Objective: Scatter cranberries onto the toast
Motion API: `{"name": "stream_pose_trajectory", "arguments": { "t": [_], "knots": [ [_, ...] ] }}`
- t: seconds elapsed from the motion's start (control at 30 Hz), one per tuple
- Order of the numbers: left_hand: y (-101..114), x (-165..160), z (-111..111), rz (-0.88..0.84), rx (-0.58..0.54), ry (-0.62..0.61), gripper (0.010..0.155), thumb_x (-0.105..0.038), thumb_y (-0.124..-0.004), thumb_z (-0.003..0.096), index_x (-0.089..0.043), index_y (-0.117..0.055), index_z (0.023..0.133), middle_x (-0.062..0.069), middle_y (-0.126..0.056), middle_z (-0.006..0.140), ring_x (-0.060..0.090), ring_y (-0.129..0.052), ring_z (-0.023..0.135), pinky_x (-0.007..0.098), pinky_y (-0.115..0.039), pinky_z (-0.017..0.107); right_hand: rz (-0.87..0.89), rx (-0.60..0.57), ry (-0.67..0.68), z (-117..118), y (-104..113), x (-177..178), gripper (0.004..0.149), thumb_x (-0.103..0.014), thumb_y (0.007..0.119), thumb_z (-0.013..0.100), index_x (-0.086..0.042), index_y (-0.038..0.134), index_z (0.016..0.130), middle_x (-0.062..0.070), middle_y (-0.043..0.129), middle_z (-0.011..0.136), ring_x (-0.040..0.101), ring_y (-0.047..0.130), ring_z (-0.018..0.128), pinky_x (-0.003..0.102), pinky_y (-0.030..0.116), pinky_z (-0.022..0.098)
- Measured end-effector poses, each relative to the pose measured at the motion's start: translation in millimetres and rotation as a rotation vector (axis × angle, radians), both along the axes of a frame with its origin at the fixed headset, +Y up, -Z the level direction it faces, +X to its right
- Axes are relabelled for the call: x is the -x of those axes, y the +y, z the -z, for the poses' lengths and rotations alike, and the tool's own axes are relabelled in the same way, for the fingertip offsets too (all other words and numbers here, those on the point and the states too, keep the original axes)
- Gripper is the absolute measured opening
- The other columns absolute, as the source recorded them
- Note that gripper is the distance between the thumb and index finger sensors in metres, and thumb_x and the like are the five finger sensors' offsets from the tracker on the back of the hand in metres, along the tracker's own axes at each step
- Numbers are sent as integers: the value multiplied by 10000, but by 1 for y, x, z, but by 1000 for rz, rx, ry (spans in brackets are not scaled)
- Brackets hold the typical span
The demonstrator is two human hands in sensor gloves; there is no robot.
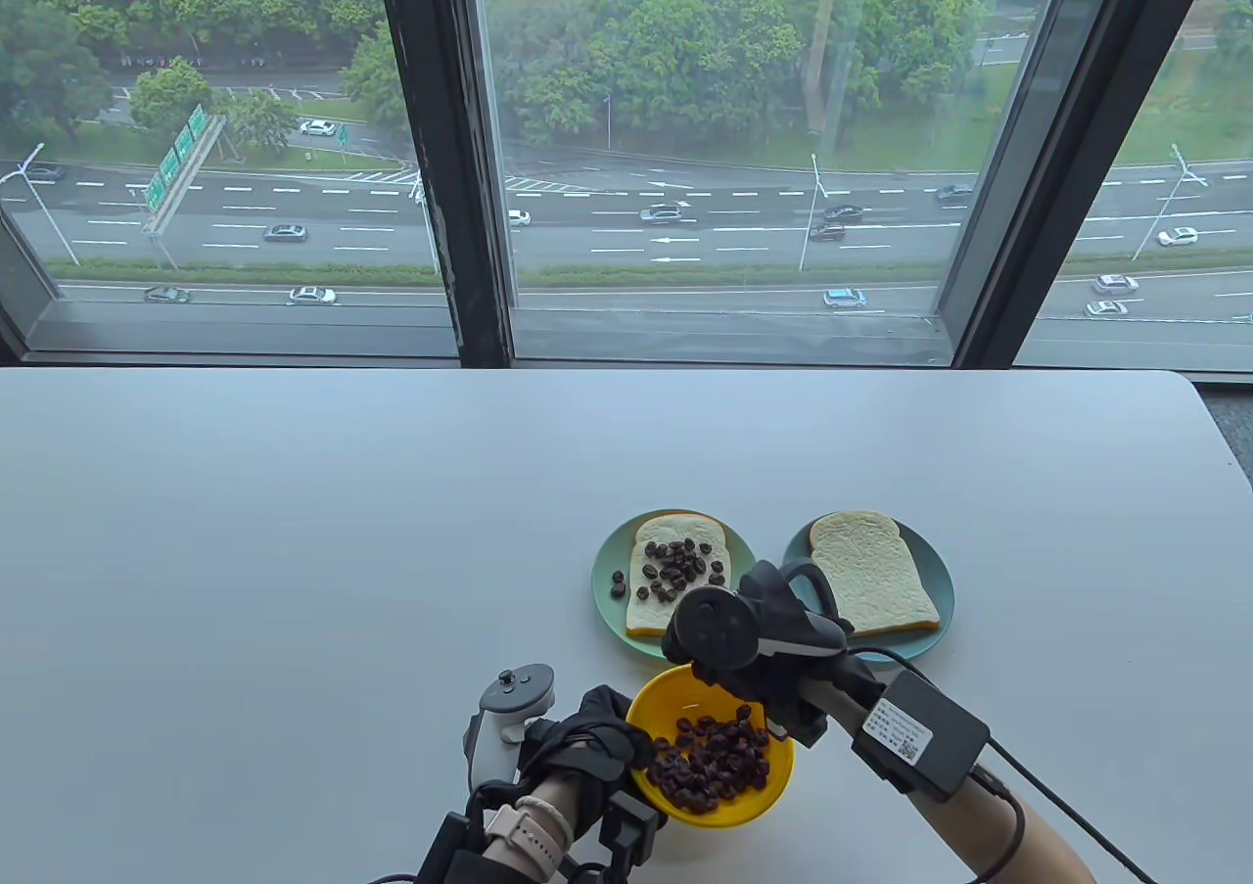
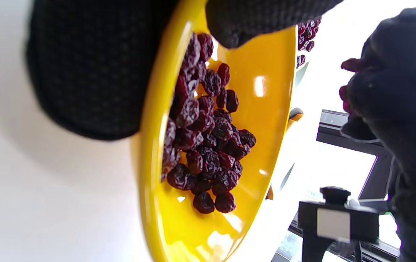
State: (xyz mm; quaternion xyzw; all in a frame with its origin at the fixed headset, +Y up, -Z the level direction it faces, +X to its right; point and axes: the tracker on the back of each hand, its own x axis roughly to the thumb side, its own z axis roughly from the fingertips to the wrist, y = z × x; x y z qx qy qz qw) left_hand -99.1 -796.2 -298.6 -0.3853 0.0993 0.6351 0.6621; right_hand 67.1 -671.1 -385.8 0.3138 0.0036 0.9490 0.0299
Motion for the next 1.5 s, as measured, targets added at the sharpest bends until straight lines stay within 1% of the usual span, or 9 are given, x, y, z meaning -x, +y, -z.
{"name": "stream_pose_trajectory", "arguments": {
  "t": [0.2, 0.27, 0.37, 0.5, 0.7, 0.93, 1.13, 1.37, 1.5],
  "knots": [
    [1, 1, -1, -6, 13, -6, 521, -191, -757, 426, -225, -459, 851, 180, -632, 699, 368, -784, 428, 373, -986, 169, -53, 43, -45, 51, -30, 22, 364, -304, 894, 259, -396, 835, 606, -100, 852, 742, 144, 959, 552, 123, 964, 303],
    [0, 2, -1, -9, 28, -2, 523, -189, -758, 427, -220, -458, 853, 185, -629, 697, 372, -781, 426, 377, -983, 167, -69, 77, -49, 59, -40, 29, 363, -300, 893, 266, -396, 832, 611, -102, 847, 747, 146, 953, 561, 127, 961, 312],
    [-1, 3, -1, 3, 30, -16, 522, -191, -757, 425, -223, -459, 852, 181, -633, 697, 368, -784, 426, 371, -986, 166, -100, 55, -57, 68, -50, 34, 366, -304, 890, 263, -400, 830, 611, -106, 845, 748, 141, 951, 565, 126, 960, 314],
    [0, 2, -1, -27, 33, -5, 521, -189, -755, 426, -223, -458, 852, 180, -633, 698, 368, -785, 428, 371, -986, 169, -54, 78, -73, 70, -54, 33, 371, -296, 885, 274, -397, 821, 625, -99, 832, 763, 145, 942, 577, 137, 952, 328],
    [-1, 2, -2, -20, 31, -9, 521, -190, -755, 427, -223, -456, 853, 181, -632, 699, 368, -784, 428, 372, -986, 170, -146, -24, -36, 65, -60, 19, 460, -307, 873, 281, -389, 766, 721, -67, 785, 823, 147, 925, 623, 165, 932, 383],
    [-1, 1, -2, -15, 33, -10, 522, -190, -754, 428, -225, -453, 853, 180, -630, 701, 368, -783, 431, 373, -985, 172, -118, -23, -28, 58, -57, 2, 534, -316, 863, 285, -361, 719, 798, -26, 729, 878, 187, 889, 681, 206, 910, 410],
    [-2, 2, 0, -9, 29, -9, 522, -191, -754, 429, -225, -452, 854, 180, -629, 702, 368, -783, 433, 372, -986, 175, -15, -3, -46, 37, -37, -24, 547, -330, 837, 305, -335, 694, 834, 4, 707, 900, 211, 879, 705, 235, 912, 410],
    [0, -1, -1, -6, 11, 3, 522, -192, -753, 430, -226, -451, 854, 179, -628, 703, 367, -783, 434, 372, -986, 177, 83, 85, 40, -22, -14, -53, 593, -379, 818, 318, -308, 652, 883, 47, 679, 927, 244, 872, 738, 273, 912, 452],
    [2, -5, -3, -15, 2, 6, 522, -192, -753, 430, -226, -450, 853, 178, -627, 704, 367, -783, 436, 373, -986, 179, 103, 170, 126, -57, -12, -55, 643, -406, 815, 319, -296, 607, 917, 71, 652, 947, 272, 855, 766, 285, 904, 471]
  ]
}}
